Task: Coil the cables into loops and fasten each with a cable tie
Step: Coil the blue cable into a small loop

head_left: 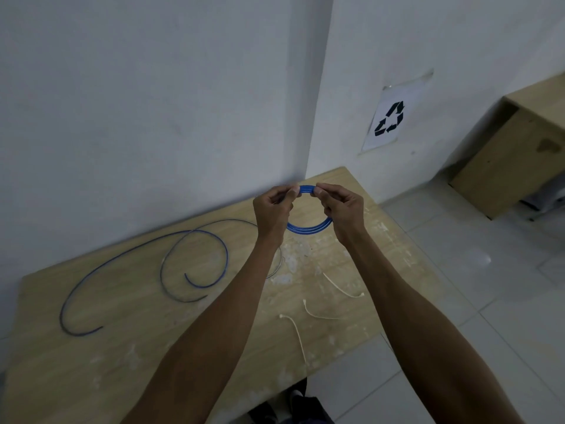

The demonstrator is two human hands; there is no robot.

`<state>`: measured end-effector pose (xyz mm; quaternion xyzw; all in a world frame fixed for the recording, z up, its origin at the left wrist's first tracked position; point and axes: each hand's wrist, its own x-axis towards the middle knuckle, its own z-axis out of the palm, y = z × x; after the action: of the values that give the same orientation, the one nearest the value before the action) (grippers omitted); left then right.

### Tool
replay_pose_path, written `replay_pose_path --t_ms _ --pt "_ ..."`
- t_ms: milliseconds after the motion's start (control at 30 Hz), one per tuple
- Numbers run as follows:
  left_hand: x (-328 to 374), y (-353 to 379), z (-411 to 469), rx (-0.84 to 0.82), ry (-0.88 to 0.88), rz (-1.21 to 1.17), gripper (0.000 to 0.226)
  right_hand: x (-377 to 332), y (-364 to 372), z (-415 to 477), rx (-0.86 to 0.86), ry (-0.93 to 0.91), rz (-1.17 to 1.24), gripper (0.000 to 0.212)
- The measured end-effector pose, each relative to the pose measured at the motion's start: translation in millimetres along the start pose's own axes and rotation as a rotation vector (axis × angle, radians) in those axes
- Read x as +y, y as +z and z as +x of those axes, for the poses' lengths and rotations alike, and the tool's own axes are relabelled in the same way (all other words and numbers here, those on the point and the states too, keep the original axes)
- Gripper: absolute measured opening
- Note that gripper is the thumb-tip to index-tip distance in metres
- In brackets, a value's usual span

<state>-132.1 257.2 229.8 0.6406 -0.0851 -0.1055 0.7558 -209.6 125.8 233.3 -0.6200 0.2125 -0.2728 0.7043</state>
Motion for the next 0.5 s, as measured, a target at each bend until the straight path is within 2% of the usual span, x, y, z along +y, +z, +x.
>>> replay_pose_path --t_ms 267,500 --pt "-19.4 8.7 -7.7 -0.058 -0.005 0.056 0.019 11.8 -23.0 -9.7 0.009 0.008 -0.007 0.02" --pt "-20.4 16.3 -10.5 -0.065 -0.044 0.01 0.021 11.9 -31.8 -12.0 0.014 0.006 -0.026 0.023"
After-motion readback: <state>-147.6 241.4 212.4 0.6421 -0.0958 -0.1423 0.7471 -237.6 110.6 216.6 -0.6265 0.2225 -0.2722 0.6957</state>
